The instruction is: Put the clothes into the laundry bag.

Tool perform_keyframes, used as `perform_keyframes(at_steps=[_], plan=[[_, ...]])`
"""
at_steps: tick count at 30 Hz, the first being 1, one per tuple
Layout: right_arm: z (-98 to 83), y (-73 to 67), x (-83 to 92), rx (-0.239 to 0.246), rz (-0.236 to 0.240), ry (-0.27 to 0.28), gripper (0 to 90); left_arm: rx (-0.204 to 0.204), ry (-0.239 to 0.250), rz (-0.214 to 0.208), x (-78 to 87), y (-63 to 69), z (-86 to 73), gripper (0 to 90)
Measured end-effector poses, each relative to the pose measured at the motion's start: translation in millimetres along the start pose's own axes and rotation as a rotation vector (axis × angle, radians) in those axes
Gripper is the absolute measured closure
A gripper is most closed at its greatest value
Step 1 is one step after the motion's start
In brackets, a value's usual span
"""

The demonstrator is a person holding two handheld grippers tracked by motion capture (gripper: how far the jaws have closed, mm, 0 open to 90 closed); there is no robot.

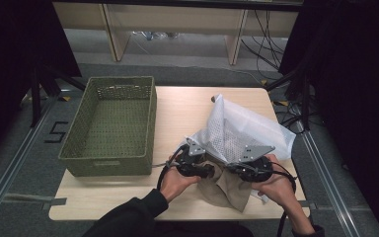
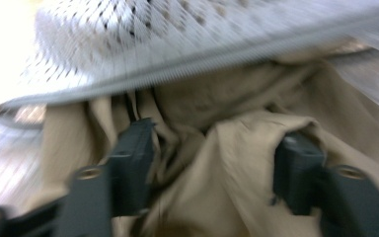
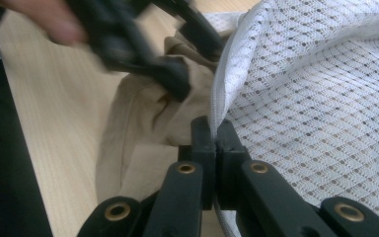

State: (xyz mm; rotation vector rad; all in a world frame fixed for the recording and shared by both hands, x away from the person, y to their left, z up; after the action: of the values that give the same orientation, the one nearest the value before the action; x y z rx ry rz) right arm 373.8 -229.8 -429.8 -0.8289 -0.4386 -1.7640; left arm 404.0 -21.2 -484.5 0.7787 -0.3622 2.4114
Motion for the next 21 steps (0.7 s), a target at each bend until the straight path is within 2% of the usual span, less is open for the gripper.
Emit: perform_keyframes(at_steps=[1, 4, 5, 7, 9, 11, 12, 13, 14, 15, 17, 19, 20, 21], plan=[[-0.3, 1.4, -1.3, 0.012, -0.017, 0.015, 90.0, -0.017, -0.014, 0.002, 7.1, -0.1, -2.6, 30.7], [-0.2, 2.1, -0.9, 0.01, -0.006, 0.002, 90.0, -0.019, -0.035, -0.032, 26.6, 6.4, -12.2, 25.4], [-0.1, 2.9, -1.0, 0.015, -0.004, 0.001, 90.0, -0.033, -0.041, -0.033, 31.1, 8.9, -15.5, 23.1], [0.0, 2.0, -1.7, -0.002, -0.003, 0.006, 90.0, -0.057, -0.065, -0.069, 40.2, 20.7, -24.7, 22.8], [0.2, 2.7, -1.2, -0.012, -0.005, -0.002, 90.0, -0.056, -0.067, -0.102, 41.6, 33.9, -28.8, 22.5], [0.2, 3.9, -0.4, -0.009, -0.006, -0.004, 90.0, -0.079, -0.083, -0.114, 36.8, 47.9, -30.8, 22.0], [0.2, 4.9, -0.3, 0.005, -0.006, -0.003, 90.0, -0.069, -0.086, -0.127, 34.1, 52.8, -31.0, 21.4], [0.2, 4.5, -0.2, -0.003, -0.004, -0.001, 90.0, -0.061, -0.088, -0.142, 30.1, 58.3, -30.3, 20.8], [0.0, 4.4, 0.2, -0.015, -0.006, -0.001, 90.0, -0.068, -0.09, -0.148, 24.3, 64.6, -29.4, 20.0], [-0.1, 5.5, -0.7, 0.001, -0.013, 0.012, 90.0, -0.07, -0.096, -0.168, 19.7, 70.1, -29.4, 18.7], [-0.4, 5.8, 0.4, -0.015, -0.019, 0.016, 90.0, -0.079, -0.104, -0.186, 12.1, 81.8, -29.1, 18.0], [-0.9, 7.2, 1.1, -0.006, -0.017, 0.003, 90.0, -0.106, -0.099, -0.181, 3.6, 89.9, -28.8, 17.1], [-1.1, 7.1, 1.2, -0.007, -0.015, 0.001, 90.0, -0.104, -0.091, -0.181, -1.3, 92.7, -28.6, 18.9], [-1.0, 6.5, 1.3, -0.01, -0.01, 0.003, 90.0, -0.11, -0.081, -0.174, -5.4, 93.6, -28.2, 25.1]])
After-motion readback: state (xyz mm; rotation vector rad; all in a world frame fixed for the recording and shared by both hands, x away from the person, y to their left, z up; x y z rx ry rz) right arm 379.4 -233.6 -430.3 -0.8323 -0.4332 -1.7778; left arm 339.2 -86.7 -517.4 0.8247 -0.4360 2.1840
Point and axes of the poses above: each handheld gripper's, and its own axes: x roughly backward along the jaws, z roughly out of its top, y roughly to its right, the point moved 2 cm from there along -x, roughly forward along the jaws, and after that the axes turned 15 degrees about z, right-handed, at the moved point
